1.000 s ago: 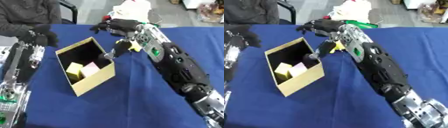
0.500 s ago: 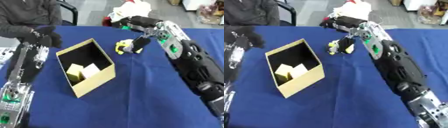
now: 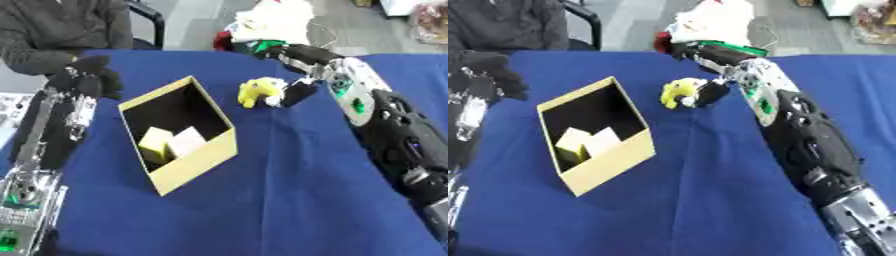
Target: Pick up objects on the table and place them in the box.
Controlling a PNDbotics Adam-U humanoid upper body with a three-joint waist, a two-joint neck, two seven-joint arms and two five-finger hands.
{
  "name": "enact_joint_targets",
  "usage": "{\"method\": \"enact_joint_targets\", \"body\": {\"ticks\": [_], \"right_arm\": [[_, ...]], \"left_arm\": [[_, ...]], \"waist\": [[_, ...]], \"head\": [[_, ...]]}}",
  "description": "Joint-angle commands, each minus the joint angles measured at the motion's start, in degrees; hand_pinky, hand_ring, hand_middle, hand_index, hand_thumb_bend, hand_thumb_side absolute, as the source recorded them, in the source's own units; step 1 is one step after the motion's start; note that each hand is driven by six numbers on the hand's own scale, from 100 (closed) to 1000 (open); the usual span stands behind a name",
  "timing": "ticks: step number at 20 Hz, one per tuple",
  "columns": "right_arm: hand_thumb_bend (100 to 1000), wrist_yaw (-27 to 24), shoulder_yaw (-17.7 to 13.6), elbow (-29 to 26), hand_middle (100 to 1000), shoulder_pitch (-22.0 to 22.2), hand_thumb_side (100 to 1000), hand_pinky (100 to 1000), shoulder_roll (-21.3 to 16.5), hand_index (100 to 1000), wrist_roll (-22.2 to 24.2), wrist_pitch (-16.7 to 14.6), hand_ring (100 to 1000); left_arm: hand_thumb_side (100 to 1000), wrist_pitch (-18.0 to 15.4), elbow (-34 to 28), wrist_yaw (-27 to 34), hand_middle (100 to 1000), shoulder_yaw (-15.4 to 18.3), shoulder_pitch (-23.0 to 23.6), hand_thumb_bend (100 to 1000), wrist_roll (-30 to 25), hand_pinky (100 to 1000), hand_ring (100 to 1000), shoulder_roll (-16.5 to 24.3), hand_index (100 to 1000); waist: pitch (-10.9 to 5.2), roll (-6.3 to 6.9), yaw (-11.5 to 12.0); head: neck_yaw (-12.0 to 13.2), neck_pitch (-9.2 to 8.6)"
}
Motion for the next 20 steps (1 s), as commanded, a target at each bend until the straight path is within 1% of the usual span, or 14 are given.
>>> {"method": "enact_joint_targets", "body": {"ticks": [1, 3, 4, 7, 13, 16, 20], "right_arm": [[373, 0.9, -0.7, 0.5, 876, -1.3, 430, 847, -0.8, 981, -1.4, 0.0, 937], [373, 1.1, -0.7, 0.8, 876, -1.3, 430, 847, -0.7, 981, -1.7, -0.1, 937], [369, 1.3, -0.8, 1.1, 877, -1.2, 445, 847, -0.7, 981, -1.8, 0.0, 940], [369, 2.0, -1.3, 2.3, 878, -1.3, 450, 847, -0.3, 982, -2.6, 0.7, 940], [343, 3.8, -1.9, 3.6, 844, -1.2, 454, 839, -0.2, 968, -5.4, 2.0, 932], [305, 4.5, -2.3, 4.4, 830, -1.1, 461, 838, -0.2, 959, -7.0, 2.5, 931], [259, 5.4, -2.6, 5.6, 805, -0.8, 460, 834, -0.2, 933, -8.5, 2.5, 924]], "left_arm": [[681, -0.1, -0.5, 0.2, 619, 0.4, -0.7, 116, 0.0, 629, 647, 0.8, 823], [681, -0.1, -0.5, 0.3, 619, 0.4, -0.7, 116, 0.0, 629, 647, 0.8, 823], [684, -0.1, -0.5, 0.3, 618, 0.4, -0.7, 115, 0.0, 629, 647, 0.8, 823], [684, -0.1, -0.4, 0.4, 618, 0.3, -0.8, 115, 0.0, 629, 647, 0.6, 823], [687, -0.1, -0.3, 0.6, 618, 0.2, -1.0, 113, -0.1, 629, 647, 0.5, 823], [689, -0.1, -0.2, 0.7, 618, 0.2, -1.1, 112, -0.2, 629, 647, 0.4, 823], [690, -0.1, -0.2, 0.8, 618, 0.1, -1.2, 112, -0.3, 629, 647, 0.4, 824]], "waist": [[-0.79, 0.15, 0.2], [-0.76, 0.17, 0.3], [-0.60, 0.30, 0.4], [-0.12, 0.64, 0.9], [0.50, 0.92, 1.6], [0.75, 1.04, 1.8], [0.95, 1.14, 2.0]], "head": [[-0.3, -0.67], [-0.3, -0.67], [-0.4, -0.64], [-0.7, -0.60], [-1.1, -0.55], [-1.3, -0.49], [-1.5, -0.51]]}}
